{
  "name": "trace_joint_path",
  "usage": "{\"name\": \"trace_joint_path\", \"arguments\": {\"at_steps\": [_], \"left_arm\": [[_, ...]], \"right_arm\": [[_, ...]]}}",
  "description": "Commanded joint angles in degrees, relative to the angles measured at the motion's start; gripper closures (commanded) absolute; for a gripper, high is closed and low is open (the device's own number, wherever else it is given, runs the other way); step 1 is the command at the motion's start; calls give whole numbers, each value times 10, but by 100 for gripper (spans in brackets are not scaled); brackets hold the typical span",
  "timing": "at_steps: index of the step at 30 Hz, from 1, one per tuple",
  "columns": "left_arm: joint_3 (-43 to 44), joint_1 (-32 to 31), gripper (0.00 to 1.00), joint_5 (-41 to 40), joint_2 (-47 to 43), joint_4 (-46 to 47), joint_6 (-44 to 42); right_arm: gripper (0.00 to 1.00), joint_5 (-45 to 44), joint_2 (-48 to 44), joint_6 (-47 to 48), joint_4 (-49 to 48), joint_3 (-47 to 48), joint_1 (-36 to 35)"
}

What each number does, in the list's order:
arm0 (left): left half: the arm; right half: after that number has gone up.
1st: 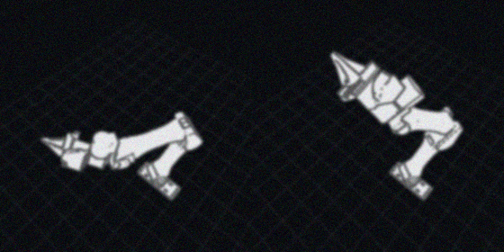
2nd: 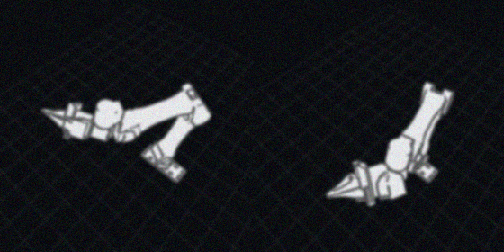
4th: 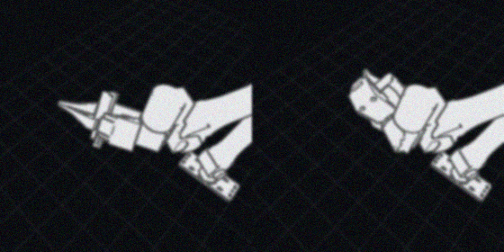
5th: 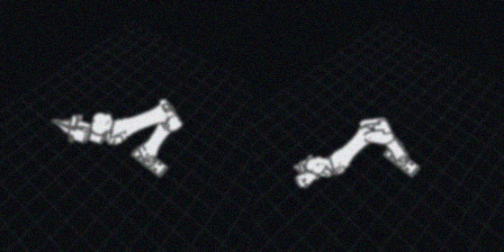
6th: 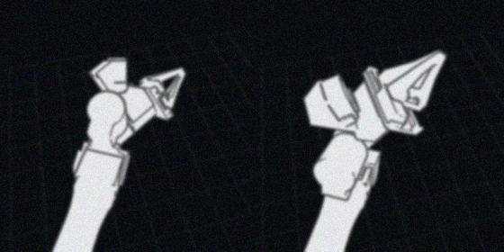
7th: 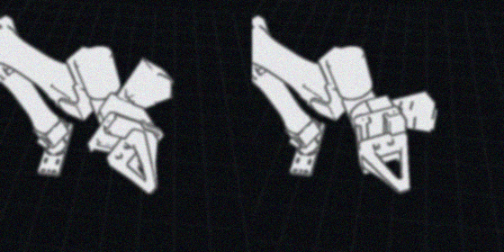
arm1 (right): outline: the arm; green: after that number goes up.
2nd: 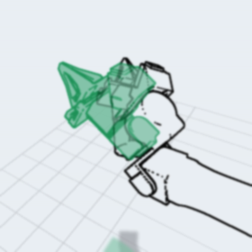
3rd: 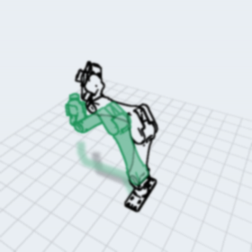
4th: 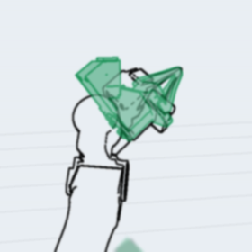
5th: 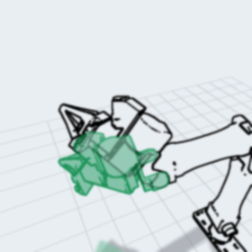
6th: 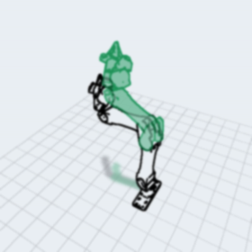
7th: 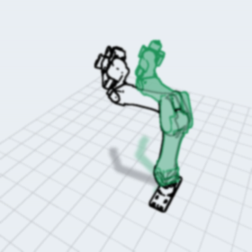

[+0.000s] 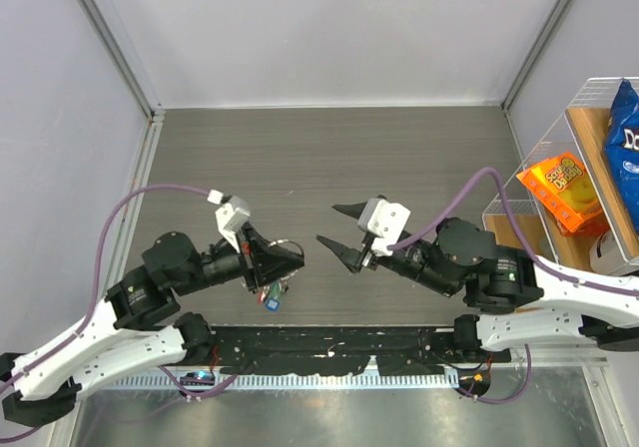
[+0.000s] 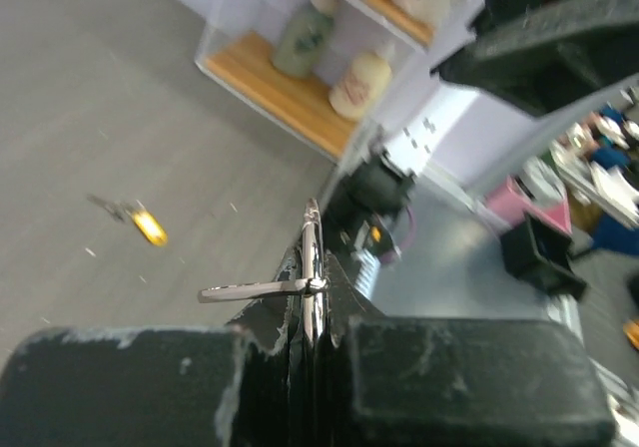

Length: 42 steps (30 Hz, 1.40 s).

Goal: Put the keys on the keyring

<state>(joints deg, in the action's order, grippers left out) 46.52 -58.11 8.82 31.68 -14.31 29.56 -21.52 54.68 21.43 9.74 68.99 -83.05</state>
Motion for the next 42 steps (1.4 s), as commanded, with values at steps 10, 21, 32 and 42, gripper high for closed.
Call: {"name": "trace_joint_path", "arguments": {"at_steps": [10, 21, 32, 42], "left_arm": [[-114, 1, 100, 253, 45, 122, 253], [-18, 1, 100, 233, 131, 91, 158], [79, -1, 100, 284, 166, 21, 87], [119, 1, 100, 322, 166, -11, 94]], "right_arm": [[40, 3, -136, -208, 153, -55, -2], [43, 14, -184, -262, 210, -79, -2], [41, 139, -236, -188, 216, -138, -2], [41, 163, -266, -69, 67, -234, -2]]}}
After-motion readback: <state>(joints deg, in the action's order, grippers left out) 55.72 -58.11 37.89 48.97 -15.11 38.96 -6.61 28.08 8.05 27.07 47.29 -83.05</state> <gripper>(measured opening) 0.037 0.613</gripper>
